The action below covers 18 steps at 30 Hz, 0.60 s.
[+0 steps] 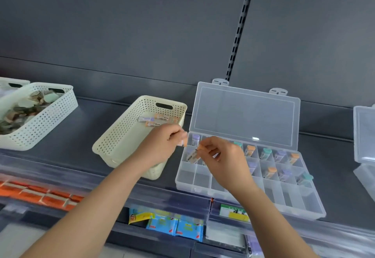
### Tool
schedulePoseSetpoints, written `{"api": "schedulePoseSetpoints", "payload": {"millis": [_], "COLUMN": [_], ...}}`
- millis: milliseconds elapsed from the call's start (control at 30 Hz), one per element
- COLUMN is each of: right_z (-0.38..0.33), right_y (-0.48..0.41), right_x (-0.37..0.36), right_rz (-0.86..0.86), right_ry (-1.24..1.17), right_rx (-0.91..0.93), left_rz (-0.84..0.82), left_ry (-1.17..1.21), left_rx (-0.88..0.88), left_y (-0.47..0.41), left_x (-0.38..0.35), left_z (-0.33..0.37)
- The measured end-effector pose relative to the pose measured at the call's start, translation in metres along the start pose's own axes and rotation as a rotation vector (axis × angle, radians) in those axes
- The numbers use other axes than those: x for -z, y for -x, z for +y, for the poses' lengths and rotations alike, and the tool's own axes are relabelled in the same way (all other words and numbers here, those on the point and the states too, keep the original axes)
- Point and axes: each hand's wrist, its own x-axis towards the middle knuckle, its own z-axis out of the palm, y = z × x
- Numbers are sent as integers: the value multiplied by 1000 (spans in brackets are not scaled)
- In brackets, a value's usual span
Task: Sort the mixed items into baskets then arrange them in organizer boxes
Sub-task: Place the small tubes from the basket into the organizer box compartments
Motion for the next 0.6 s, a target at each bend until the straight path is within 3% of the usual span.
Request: {"api": "schedulePoseSetpoints", "payload": {"millis": [167,300,600], "right_z": [8,10,9], "right_y": [17,18,15], "right_x": [3,3,-7], "right_rz": [5,2,20], "right_ry": [24,50,50], "right_rx": [-4,-19,-60], "left_rz": [-145,-166,-145], "left_ry": [574,826,939], "left_rx": [165,292,353], "left_y": [15,19,21], "left_x": [-21,-30,-36], "left_z": [16,21,17]}}
